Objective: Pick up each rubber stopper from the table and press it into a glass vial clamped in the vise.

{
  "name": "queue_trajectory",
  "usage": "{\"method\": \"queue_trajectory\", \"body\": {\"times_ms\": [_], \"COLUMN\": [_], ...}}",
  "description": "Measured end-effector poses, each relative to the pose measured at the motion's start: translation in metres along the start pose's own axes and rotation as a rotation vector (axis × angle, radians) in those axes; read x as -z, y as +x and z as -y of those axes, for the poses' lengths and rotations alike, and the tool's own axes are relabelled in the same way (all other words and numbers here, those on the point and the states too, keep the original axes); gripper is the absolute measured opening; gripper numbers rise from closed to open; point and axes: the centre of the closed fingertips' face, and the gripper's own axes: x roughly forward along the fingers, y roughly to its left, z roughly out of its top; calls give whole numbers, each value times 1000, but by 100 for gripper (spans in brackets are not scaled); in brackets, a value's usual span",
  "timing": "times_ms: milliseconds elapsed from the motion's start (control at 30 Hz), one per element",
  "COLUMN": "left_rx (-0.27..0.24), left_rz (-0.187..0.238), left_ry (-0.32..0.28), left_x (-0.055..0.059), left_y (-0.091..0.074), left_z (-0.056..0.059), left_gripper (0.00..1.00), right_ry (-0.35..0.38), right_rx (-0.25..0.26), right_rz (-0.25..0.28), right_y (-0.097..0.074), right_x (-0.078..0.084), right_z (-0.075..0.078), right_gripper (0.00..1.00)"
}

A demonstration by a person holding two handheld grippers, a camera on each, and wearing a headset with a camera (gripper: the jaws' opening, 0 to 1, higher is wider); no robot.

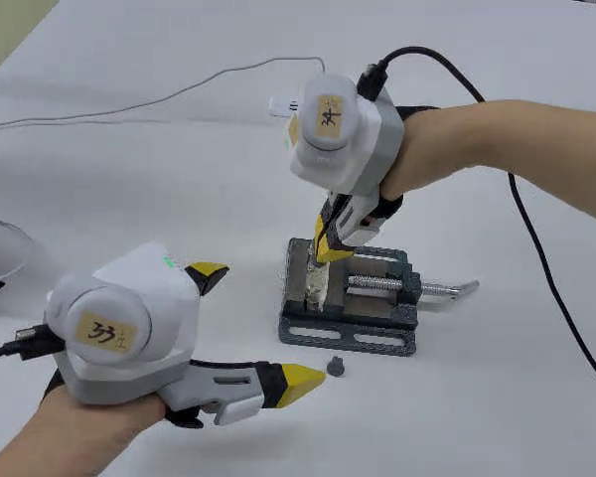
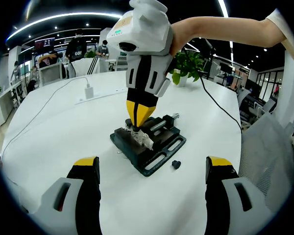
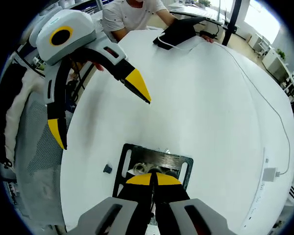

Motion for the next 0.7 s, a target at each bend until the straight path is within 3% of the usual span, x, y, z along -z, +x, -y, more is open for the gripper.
{"method": "queue_trajectory", "body": {"times_ms": [633, 700], "left_rx": [15, 13], "left_rz": [1, 2], "left_ry": [8, 8], "left_x": [-1, 0], "left_y": [0, -1], "left_z": [3, 3], "left_gripper": [88, 88], "right_ry": [44, 55], "right_rx": [11, 30], "right_rz": [111, 107], "right_y": [-2, -3], "right_x": [-1, 1], "right_z": [4, 5], "right_gripper": [0, 8]}}
